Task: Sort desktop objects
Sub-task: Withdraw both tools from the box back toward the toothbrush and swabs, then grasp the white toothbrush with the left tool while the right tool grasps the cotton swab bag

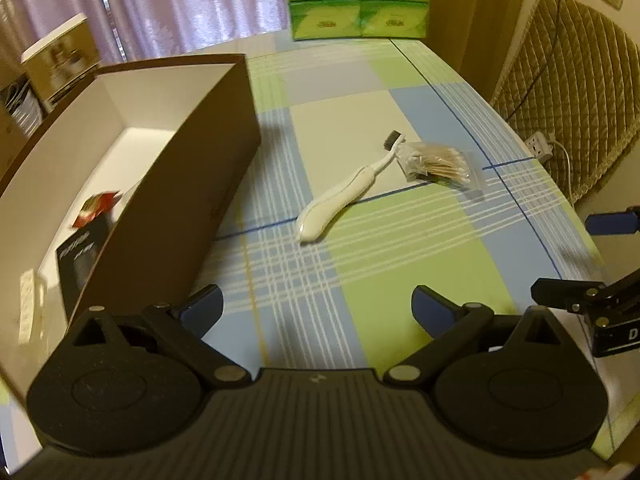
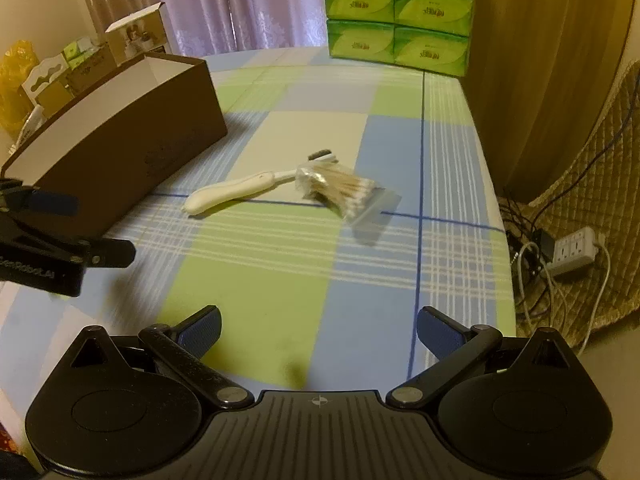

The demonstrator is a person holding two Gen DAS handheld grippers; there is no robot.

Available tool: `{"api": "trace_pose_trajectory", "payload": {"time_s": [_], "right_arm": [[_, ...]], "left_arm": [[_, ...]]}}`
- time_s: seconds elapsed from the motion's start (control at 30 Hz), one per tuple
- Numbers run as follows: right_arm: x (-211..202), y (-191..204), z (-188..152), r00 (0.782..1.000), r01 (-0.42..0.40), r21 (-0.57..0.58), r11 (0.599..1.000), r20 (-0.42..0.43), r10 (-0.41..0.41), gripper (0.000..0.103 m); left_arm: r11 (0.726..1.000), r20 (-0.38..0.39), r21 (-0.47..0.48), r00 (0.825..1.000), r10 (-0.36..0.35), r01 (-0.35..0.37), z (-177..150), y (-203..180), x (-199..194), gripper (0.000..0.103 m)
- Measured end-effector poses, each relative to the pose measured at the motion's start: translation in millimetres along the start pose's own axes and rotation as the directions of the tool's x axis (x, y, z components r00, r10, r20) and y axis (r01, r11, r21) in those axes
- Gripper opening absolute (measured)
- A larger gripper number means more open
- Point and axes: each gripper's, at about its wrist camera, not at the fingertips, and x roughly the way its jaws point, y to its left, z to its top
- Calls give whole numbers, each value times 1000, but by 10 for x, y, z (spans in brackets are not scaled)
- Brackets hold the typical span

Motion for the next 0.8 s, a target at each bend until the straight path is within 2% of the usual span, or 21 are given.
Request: {"api": "trace_pose_trajectory", "payload": {"time_s": [0.3, 0.43, 0.73, 0.8], "right_arm": [[304, -185, 229, 1000, -1, -72, 997, 31, 4, 101], [483, -273, 358, 1000, -5, -124, 992, 30, 9, 101], [766, -330, 567, 999, -34, -212, 977, 25, 40, 101], [800, -325, 597, 999, -38, -226, 973, 28, 46, 101]], "left_arm": [[995, 8, 96, 999, -39, 38, 294, -32, 446, 93], [992, -2, 108, 998, -66, 65, 404, -22, 607, 90], [982, -42, 177, 998, -56, 63, 593, -114, 1082, 70], [980, -49, 191, 998, -47, 55, 619, -132, 1171, 62]]}}
